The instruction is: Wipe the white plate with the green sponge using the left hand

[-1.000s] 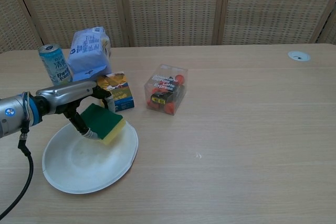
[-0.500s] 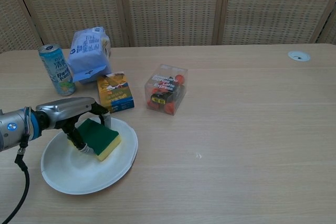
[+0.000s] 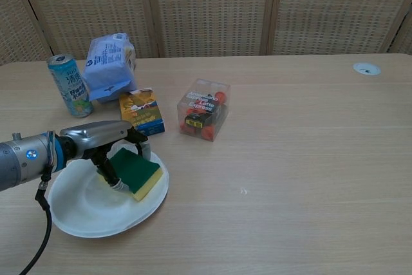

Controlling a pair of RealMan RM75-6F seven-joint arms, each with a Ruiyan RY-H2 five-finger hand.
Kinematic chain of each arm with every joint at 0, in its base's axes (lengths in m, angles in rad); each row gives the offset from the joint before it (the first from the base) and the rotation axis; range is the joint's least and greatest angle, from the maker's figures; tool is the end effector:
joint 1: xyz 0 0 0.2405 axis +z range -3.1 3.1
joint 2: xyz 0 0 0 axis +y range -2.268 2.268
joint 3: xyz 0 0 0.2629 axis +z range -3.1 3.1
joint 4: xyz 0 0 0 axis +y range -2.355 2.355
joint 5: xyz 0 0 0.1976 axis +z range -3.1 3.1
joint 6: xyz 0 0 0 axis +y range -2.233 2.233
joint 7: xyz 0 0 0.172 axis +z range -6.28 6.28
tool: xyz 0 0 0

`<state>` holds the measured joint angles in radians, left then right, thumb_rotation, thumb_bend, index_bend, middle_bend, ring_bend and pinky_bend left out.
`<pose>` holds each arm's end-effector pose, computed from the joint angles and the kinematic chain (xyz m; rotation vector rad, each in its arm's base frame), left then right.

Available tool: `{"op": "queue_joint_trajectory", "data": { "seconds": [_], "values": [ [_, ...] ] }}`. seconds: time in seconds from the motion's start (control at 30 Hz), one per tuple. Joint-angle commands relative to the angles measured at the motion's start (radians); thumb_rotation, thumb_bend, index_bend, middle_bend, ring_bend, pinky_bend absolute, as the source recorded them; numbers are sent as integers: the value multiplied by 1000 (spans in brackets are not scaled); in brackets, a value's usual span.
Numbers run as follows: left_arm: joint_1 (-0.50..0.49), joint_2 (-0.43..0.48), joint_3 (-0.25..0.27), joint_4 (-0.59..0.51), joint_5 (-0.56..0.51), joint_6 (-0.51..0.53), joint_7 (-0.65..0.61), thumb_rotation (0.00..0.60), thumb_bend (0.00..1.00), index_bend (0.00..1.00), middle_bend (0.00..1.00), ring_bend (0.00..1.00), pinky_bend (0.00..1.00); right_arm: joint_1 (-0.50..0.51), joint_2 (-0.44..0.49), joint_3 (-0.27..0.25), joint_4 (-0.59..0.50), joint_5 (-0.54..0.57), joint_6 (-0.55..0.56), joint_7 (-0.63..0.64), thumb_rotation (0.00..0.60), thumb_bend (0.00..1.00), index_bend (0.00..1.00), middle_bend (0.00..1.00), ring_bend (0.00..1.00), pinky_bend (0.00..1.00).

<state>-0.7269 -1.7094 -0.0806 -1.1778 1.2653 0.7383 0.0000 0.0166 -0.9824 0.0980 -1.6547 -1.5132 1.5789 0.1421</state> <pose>-0.1934 0.3501 -0.0917 -2.0204 -1.2160 -0.7922 -0.3091 -0.1953 0.2342 1.2732 -0.8582 0.9990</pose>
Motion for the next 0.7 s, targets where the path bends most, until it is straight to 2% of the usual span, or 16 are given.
{"op": "queue_joint_trajectory", "data": {
  "seconds": [0.03,0.27,0.4,0.5,0.53,0.7],
  "values": [
    [1,13,-10,-40,-19,9,16,600,151,596,414,180,0,-2,0,0,3,-7,8,3,600,0,0,0,0,0],
    [28,154,-58,-194,15,122,-11,600,151,596,414,180,0,-5,1,-4,-1,-20,17,6,600,0,0,0,0,0],
    [45,222,-65,-226,5,142,-17,600,151,596,414,179,0,-7,1,-6,-2,-24,21,6,600,0,0,0,0,0],
    [69,269,-52,-215,-8,146,-25,600,152,596,414,179,0,-8,2,-7,-4,-26,22,5,600,0,0,0,0,0],
    [96,291,-29,-182,-17,145,-41,600,152,596,414,180,0,-8,2,-7,-6,-27,23,3,600,0,0,0,0,0],
    [142,302,30,-70,-1,116,-120,600,151,591,400,180,0,-8,1,-9,-11,-28,22,-6,600,0,0,0,0,0]
  ]
}}
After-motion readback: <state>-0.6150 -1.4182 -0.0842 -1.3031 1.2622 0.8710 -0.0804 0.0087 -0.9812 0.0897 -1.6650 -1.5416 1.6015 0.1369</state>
